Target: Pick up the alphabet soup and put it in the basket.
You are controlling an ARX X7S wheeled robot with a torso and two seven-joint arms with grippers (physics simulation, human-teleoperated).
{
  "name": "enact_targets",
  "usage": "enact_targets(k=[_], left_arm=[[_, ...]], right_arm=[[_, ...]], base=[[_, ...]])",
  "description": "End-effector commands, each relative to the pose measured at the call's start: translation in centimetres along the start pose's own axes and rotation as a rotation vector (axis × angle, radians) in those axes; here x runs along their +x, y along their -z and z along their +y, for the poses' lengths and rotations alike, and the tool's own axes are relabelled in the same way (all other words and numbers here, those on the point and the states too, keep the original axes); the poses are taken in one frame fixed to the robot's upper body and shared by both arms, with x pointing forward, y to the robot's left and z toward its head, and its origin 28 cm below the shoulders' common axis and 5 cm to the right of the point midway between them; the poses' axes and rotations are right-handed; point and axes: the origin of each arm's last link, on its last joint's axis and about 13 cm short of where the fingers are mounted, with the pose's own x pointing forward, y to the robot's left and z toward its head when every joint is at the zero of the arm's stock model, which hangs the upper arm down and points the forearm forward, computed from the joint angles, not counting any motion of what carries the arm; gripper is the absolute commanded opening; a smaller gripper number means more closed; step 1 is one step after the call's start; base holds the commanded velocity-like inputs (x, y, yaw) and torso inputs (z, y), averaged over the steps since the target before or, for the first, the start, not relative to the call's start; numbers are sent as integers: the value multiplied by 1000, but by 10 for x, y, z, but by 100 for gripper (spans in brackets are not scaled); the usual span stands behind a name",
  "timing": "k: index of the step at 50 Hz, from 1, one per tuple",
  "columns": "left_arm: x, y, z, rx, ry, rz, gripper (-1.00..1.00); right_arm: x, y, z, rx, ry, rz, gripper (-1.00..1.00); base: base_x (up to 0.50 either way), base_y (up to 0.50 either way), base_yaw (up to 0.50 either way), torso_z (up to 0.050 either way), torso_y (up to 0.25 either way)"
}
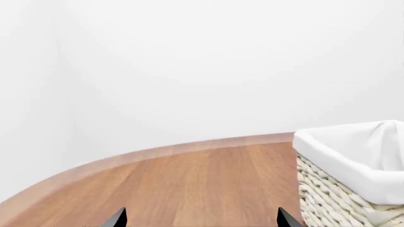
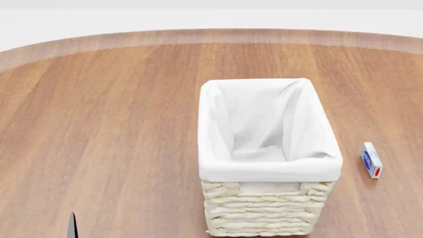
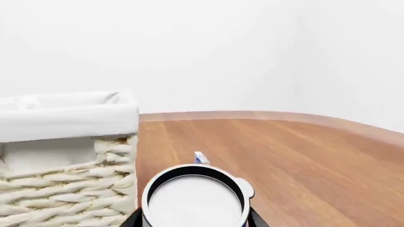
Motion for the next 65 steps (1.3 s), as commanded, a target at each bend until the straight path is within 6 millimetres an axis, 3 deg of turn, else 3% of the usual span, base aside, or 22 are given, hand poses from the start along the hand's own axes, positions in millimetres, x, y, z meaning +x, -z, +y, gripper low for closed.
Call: enact_targets(k=[1, 10, 15, 35, 51, 53, 56, 65], left_arm=[[0, 1, -2, -12, 10, 8, 100], [0, 1, -3, -14, 13, 12, 100], [0, 2, -3, -19, 17, 12, 100], [1, 3, 0, -20, 19, 9, 100], [2, 5, -1, -20, 17, 15, 100], [2, 5, 0, -21, 13, 14, 100], [2, 5, 0, -20, 11, 15, 100], [3, 5, 0, -22, 10, 17, 100]], right_arm=[[18, -77, 23, 5, -130, -142, -100], [32, -117, 34, -5, -157, -192, -100], [44, -131, 45, 6, -189, -225, -100], [125, -171, 111, 11, -363, -257, -100], [191, -180, 136, -20, -357, -219, -100], [207, -178, 141, -20, -345, -190, -100], [213, -177, 142, -27, -334, -179, -100], [260, -170, 156, -69, -300, -87, -100]], base=[[0, 0, 0, 0, 0], [0, 0, 0, 0, 0], [0, 0, 0, 0, 0], [0, 0, 0, 0, 1], [0, 0, 0, 0, 1], [0, 0, 0, 0, 0], [0, 0, 0, 0, 3], [0, 0, 0, 0, 0]])
